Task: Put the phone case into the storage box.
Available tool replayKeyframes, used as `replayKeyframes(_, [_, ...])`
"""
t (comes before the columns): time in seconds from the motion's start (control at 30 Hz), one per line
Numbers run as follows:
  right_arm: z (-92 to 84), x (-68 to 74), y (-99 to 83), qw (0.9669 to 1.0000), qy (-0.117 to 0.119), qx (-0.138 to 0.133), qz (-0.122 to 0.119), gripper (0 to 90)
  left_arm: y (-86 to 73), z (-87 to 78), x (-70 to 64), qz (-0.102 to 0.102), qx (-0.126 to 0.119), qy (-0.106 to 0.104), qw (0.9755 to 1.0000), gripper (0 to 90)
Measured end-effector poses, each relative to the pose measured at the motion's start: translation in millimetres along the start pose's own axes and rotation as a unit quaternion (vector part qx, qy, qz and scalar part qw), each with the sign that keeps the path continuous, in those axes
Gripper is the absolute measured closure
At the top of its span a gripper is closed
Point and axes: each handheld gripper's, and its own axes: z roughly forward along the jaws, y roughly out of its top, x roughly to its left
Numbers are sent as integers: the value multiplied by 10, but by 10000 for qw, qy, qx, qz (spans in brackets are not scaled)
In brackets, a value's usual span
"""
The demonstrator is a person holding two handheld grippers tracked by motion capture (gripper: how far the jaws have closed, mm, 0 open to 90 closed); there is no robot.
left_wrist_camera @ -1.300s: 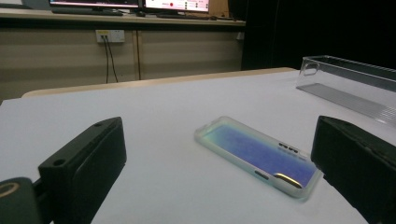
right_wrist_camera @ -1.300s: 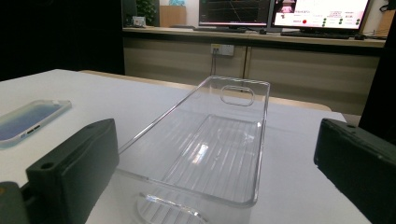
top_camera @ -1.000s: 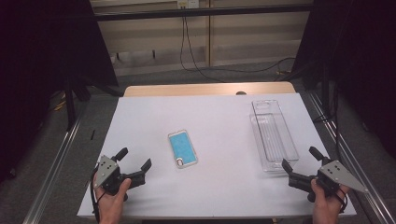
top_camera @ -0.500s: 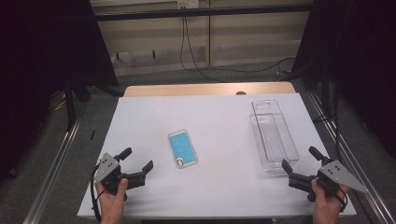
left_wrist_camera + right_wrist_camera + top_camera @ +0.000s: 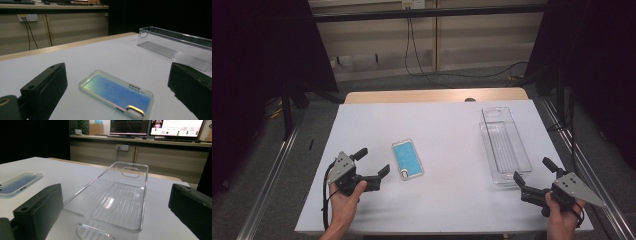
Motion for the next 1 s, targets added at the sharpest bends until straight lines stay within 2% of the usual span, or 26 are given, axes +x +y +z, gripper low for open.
replayKeyframes(0.13, [0,-3,-2,10000,6,7,-1,0,30,67,-12,74,-67,-17,9999,24])
replayKeyframes(0.2, [0,-3,-2,10000,-2,9,-1,0,45,90,-15,74,-69,38,9999,25])
replayKeyframes(0.47, [-2,9,5,10000,16,0,-28,0,106,228,1,84,-80,-32,9999,19])
replayKeyframes(0.6, [-2,8,4,10000,19,4,-27,0,132,320,-2,27,-128,-77,9999,19])
replayKeyframes(0.63, [1,3,3,10000,20,13,-30,0,146,358,3,101,-127,-68,9998,23])
replayKeyframes(0.73, [1,2,2,10000,20,14,-19,0,158,398,4,55,-155,-109,9998,26])
replayKeyframes(1.0, [2,0,-1,10000,32,28,-15,0,198,557,-18,111,-132,-174,9997,41])
